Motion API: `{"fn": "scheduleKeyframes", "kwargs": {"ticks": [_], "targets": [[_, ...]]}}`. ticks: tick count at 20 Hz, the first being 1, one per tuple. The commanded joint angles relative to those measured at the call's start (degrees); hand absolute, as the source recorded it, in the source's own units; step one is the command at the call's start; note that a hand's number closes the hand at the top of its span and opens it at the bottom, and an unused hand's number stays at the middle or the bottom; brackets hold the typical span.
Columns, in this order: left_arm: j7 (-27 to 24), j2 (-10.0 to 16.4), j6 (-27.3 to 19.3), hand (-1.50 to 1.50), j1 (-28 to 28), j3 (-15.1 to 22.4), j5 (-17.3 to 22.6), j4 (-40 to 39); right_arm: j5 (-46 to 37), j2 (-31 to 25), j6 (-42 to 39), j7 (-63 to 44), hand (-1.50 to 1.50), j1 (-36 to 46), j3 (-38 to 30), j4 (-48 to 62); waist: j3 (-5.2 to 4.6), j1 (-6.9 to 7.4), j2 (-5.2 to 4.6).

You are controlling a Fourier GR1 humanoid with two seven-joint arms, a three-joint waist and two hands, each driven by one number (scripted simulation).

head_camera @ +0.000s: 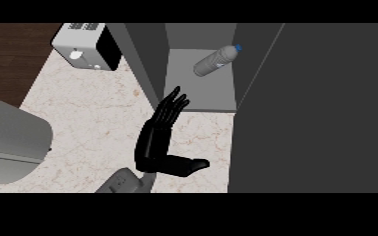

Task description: Pick up the bottled water, place it into the cabinet and close the cabinet

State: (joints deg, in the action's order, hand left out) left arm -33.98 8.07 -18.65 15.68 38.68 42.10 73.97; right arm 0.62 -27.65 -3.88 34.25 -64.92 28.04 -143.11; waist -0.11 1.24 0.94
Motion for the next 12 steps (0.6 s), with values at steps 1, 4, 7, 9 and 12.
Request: {"fn": "scheduleKeyframes", "kwargs": {"ticks": [1, 4, 7, 9, 12], "targets": [[-1.38, 8.28, -0.09, -1.5, -10.83, 0.15, -0.21, 11.52, -4.7, -2.24, 0.66, -3.3, -1.5, -1.0, 0.38, -6.95, 0.01, 0.98, -0.15], [-3.24, 10.24, 1.82, -1.5, -17.19, 1.63, 0.37, 16.34, -7.57, -7.94, -3.06, -3.61, 1.5, -0.48, 1.56, -8.72, -0.13, 1.64, -0.05], [-3.66, 15.56, 5.45, -1.5, -19.05, -0.33, 1.25, 19.49, -10.68, -12.21, -6.12, -3.3, 1.5, 4.28, 1.15, -7.39, -0.15, 1.62, -0.18], [-5.58, 18.73, 7.99, -1.5, -22.35, -0.13, 0.86, 20.05, -12.14, -15.12, -7.49, -4.41, 1.5, 6.82, 0.79, -7.69, -0.32, 2.85, -0.15], [-7.76, 22.25, 10.1, -1.5, -25.55, -1.83, 1.14, 22.43, -14.11, -16.52, -7.32, -5.76, 1.5, 10.09, 2.53, -8.14, -0.37, 2.63, -0.14]]}}
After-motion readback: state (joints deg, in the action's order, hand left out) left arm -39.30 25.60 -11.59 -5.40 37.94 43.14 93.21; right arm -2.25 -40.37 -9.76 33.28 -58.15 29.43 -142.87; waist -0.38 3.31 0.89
